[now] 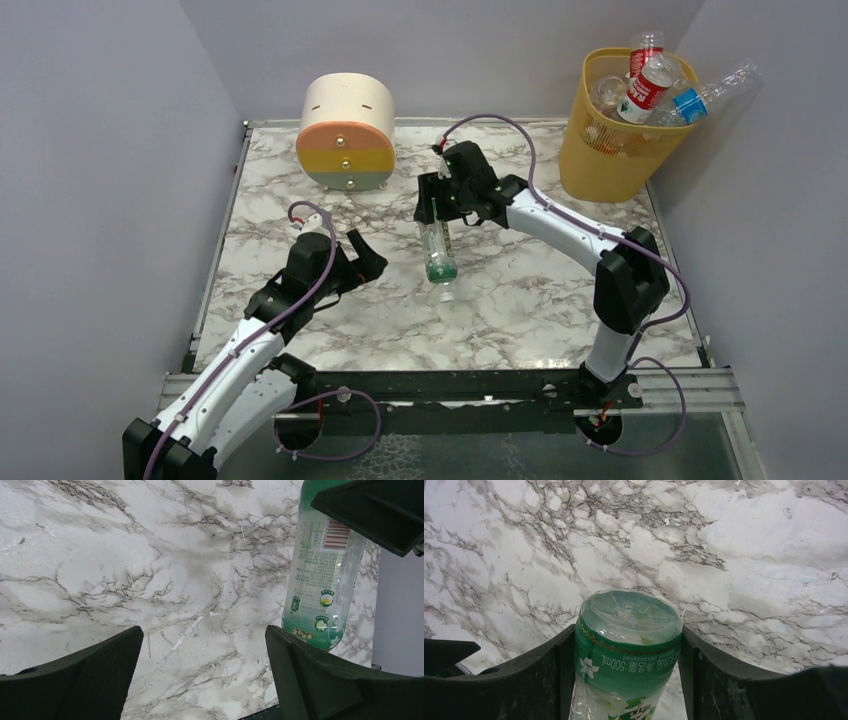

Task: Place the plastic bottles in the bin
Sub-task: Pick up the plastic bottle at the center of the board.

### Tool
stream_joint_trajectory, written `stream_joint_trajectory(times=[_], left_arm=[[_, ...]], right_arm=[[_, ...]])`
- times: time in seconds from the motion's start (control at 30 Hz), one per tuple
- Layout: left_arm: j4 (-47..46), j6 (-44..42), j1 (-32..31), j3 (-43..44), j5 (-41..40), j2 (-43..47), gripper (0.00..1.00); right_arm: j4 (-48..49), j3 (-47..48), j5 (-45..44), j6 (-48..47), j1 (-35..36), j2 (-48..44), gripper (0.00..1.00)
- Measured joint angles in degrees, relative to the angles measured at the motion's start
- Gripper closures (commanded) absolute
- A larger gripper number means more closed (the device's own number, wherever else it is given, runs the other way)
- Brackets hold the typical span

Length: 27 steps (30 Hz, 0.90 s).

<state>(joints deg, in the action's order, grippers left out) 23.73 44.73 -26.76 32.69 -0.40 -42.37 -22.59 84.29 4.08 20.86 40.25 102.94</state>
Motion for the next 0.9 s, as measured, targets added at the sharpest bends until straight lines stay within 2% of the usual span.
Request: stream_joint_trajectory(times=[0.27,0.67,0.8,0.9], left_arm=[[-0.4,0.0,0.0,0.0,0.6,-0.3,0.01],[-1.8,0.1,0.0,-0.1,1.5,-1.0,0.01],[-2.0,0.1,0.0,-0.1,1.7,-1.3,0.01],[-3.1,0.1,0.0,-0.3,2.3,-1.8,0.01]], right_arm=[[-0.8,0.0,-0.1,-0.4,-0.3,-1.5,0.42],[-0.9,0.0,-1.1,-1.5,-1.1,-9.1,0.42],[-1.2,0.1,-1.2,-1.6,-2.7,-12.0,0.42],[-2.1,2.5,-0.6,-1.6,-6.7,-13.8,0.42]])
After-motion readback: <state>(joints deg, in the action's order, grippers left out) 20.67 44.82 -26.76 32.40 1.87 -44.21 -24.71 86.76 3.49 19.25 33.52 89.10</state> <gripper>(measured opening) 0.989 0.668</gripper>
